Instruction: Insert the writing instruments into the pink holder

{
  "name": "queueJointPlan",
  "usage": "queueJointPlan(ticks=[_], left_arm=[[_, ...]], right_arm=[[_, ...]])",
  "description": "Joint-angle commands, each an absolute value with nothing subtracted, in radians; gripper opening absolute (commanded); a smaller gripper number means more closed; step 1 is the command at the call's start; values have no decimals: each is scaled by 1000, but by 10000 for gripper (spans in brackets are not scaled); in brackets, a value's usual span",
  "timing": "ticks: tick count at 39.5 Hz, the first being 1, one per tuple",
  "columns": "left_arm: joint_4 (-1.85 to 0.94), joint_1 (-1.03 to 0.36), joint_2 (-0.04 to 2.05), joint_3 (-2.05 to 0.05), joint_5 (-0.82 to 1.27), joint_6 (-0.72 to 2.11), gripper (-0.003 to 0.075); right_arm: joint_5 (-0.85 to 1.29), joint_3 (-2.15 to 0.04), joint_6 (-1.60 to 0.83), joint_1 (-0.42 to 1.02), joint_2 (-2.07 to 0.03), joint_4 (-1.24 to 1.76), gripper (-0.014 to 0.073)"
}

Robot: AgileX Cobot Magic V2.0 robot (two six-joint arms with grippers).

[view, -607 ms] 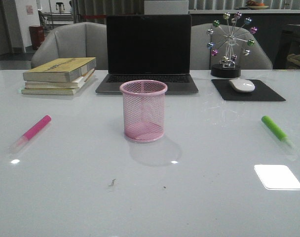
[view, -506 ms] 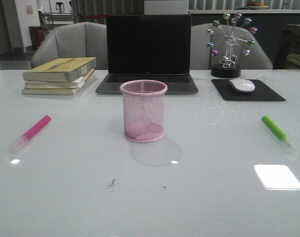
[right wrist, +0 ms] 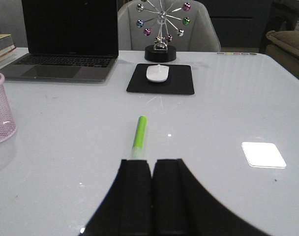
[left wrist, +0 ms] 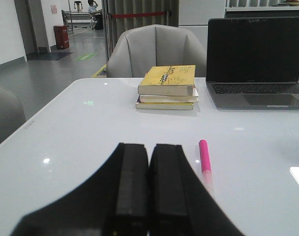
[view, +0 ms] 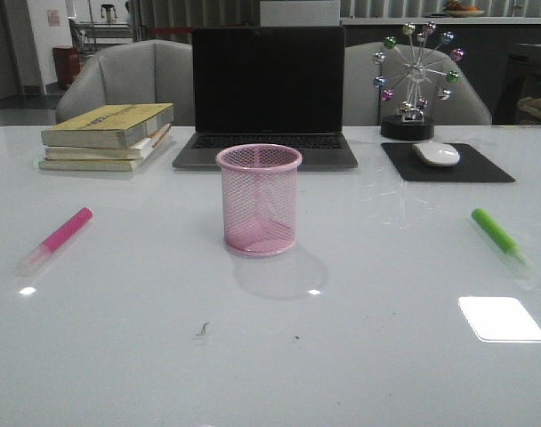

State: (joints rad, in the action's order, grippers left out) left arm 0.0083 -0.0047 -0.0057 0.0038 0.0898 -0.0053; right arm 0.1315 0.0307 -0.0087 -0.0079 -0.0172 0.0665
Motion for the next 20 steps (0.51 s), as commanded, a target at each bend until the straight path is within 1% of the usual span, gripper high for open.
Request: queueJointPlan(ticks=[1, 20], left_arm=[[0, -10, -26, 8, 7, -13, 92], [0, -10, -26, 8, 0, -13, 92]], right_arm=[[46, 31, -10, -8, -30, 63, 20], [34, 31, -10, -8, -30, 64, 20]])
